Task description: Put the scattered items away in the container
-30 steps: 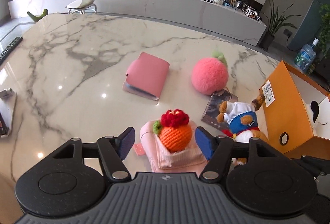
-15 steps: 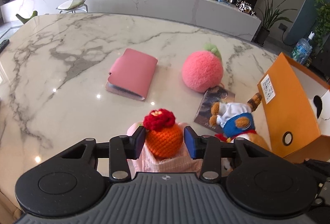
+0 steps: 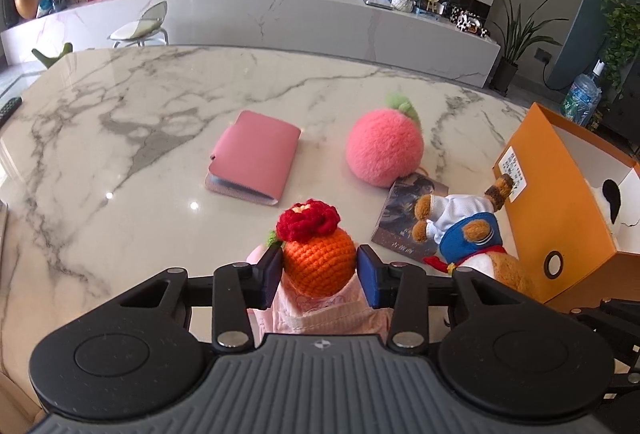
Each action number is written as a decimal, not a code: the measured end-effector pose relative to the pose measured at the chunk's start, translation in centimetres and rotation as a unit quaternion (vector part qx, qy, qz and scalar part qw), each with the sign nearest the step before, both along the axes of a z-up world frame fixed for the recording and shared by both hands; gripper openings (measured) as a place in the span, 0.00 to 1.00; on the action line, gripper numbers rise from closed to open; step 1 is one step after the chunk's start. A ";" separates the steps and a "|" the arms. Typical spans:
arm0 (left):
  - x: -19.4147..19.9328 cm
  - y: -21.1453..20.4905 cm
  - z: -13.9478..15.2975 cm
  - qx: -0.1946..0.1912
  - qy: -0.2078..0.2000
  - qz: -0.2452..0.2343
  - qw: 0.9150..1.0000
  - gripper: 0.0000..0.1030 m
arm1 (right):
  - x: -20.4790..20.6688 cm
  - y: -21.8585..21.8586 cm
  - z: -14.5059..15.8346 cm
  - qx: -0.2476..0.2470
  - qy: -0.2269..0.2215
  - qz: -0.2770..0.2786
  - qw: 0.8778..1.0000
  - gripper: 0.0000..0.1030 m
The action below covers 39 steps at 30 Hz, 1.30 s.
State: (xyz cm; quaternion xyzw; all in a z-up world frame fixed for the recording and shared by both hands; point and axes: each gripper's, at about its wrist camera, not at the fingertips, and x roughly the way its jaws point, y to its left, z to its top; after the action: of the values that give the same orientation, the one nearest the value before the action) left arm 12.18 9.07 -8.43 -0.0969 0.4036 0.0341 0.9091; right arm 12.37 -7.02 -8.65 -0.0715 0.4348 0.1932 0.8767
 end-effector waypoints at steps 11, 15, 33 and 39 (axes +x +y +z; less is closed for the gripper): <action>-1.1 -1.7 3.4 0.017 -0.028 -0.014 0.999 0.45 | -1.2 -1.3 2.1 0.014 -0.031 -0.006 0.999 0.48; -1.3 -2.9 4.7 0.027 -0.039 -0.025 0.999 0.45 | -1.7 -2.4 3.6 0.026 -0.051 -0.014 0.998 0.48; 0.6 -12.9 10.9 0.021 -0.106 -0.123 0.986 0.45 | -1.7 -13.4 10.4 0.116 -0.115 -0.096 0.982 0.48; 2.2 -17.2 11.5 0.019 -0.118 -0.167 0.979 0.45 | -0.6 -17.7 11.9 0.106 -0.145 -0.131 0.975 0.48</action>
State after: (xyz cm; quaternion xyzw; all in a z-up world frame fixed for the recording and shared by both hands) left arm 14.34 -8.11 3.04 -0.0140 0.3035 -0.1225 0.9448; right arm 11.81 -24.71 3.25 0.0519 0.2861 0.1090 0.9506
